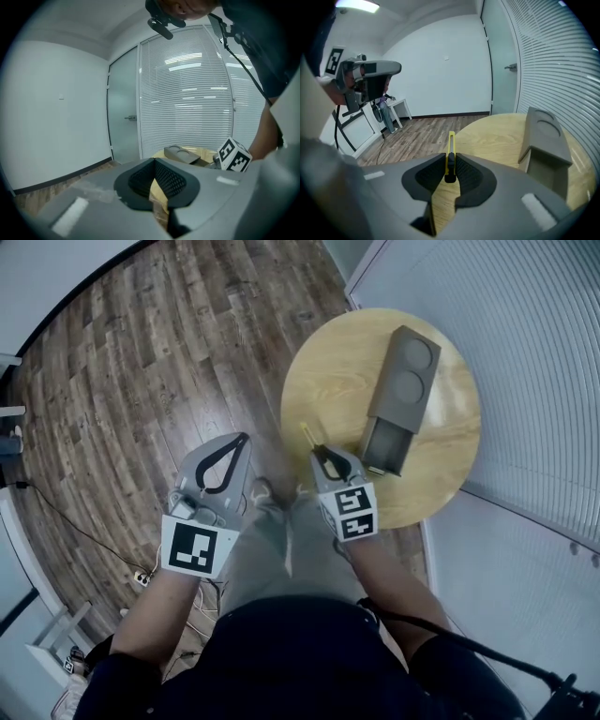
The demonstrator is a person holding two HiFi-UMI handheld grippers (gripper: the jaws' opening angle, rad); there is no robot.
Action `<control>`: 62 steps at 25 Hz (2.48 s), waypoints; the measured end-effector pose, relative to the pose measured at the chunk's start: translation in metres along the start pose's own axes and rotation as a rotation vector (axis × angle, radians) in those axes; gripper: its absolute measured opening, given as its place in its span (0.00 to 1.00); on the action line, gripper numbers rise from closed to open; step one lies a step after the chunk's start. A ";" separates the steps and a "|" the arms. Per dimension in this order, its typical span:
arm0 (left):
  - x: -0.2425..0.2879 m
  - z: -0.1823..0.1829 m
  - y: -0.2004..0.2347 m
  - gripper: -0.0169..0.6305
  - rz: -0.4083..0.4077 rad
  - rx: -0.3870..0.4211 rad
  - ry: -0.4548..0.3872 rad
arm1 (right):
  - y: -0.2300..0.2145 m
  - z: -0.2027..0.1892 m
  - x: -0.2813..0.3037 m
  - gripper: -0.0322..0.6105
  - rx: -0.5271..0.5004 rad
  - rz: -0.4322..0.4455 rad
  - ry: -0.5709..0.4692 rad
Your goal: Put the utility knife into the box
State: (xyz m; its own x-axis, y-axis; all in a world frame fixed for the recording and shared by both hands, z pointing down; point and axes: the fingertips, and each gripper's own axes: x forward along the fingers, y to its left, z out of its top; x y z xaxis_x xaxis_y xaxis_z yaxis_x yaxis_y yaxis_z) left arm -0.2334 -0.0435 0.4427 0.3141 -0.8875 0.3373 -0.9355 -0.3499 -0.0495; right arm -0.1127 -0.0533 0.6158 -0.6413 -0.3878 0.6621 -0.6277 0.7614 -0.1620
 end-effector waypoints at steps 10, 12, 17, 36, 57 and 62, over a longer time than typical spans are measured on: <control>-0.011 0.045 -0.011 0.03 -0.004 0.004 -0.057 | -0.026 0.034 -0.054 0.16 0.008 -0.058 -0.079; -0.017 0.058 -0.012 0.03 -0.007 0.010 -0.081 | -0.033 0.044 -0.069 0.16 0.004 -0.081 -0.101; -0.027 0.090 -0.021 0.03 -0.013 0.000 -0.119 | -0.040 0.067 -0.112 0.16 -0.011 -0.121 -0.160; -0.057 0.167 -0.081 0.03 -0.103 0.105 -0.224 | -0.063 0.097 -0.251 0.16 0.020 -0.246 -0.374; 0.006 0.202 -0.140 0.03 -0.237 0.147 -0.259 | -0.098 0.071 -0.290 0.16 0.064 -0.286 -0.394; 0.021 0.195 -0.141 0.03 -0.236 0.143 -0.231 | -0.106 0.068 -0.272 0.16 0.074 -0.267 -0.376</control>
State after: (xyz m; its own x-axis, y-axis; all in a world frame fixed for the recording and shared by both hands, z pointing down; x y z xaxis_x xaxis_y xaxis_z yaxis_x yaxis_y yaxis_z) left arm -0.0631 -0.0715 0.2732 0.5622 -0.8160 0.1343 -0.8059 -0.5770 -0.1324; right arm 0.0984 -0.0642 0.4029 -0.5600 -0.7370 0.3785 -0.8135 0.5757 -0.0827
